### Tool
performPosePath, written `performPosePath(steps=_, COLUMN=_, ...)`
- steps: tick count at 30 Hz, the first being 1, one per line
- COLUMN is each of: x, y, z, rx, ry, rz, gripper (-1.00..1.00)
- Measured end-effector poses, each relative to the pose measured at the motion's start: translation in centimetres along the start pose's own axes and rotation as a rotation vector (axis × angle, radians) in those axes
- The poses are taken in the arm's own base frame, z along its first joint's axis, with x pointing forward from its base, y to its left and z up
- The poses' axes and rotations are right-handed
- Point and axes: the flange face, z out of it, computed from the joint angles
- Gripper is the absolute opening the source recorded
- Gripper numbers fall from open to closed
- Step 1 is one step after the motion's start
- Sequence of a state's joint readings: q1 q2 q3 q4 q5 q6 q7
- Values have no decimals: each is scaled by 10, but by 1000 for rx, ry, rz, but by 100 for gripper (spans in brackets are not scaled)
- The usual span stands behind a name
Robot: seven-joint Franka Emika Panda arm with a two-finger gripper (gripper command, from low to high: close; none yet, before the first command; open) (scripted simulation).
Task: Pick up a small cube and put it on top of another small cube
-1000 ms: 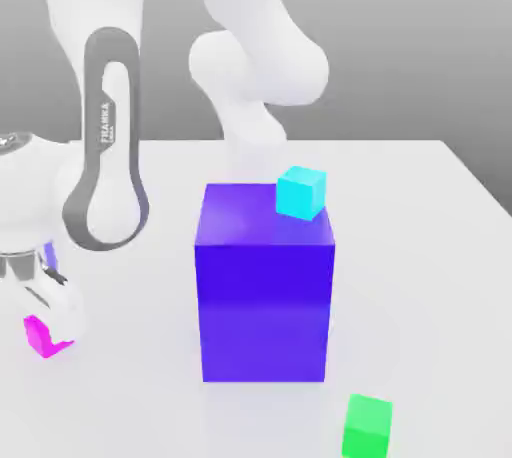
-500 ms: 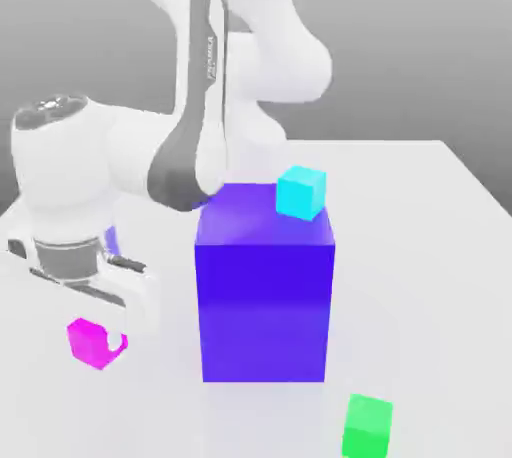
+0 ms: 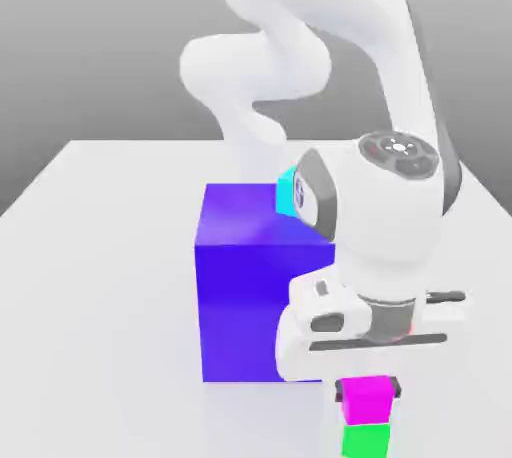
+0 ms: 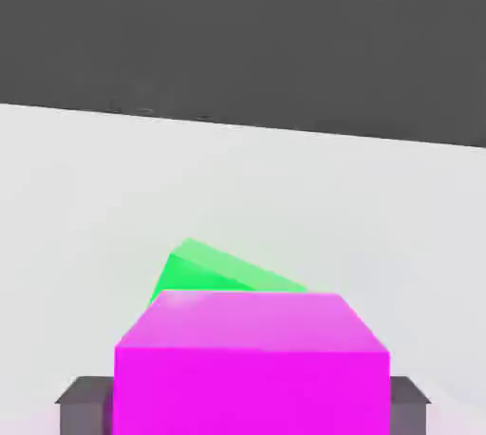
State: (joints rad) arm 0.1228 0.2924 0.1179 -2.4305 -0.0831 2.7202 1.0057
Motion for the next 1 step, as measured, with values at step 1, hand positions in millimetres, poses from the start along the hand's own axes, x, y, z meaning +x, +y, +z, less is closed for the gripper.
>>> performPosePath(steps=1, x=0, y=0, z=0, rx=0, ry=0, rz=0, gripper=100)
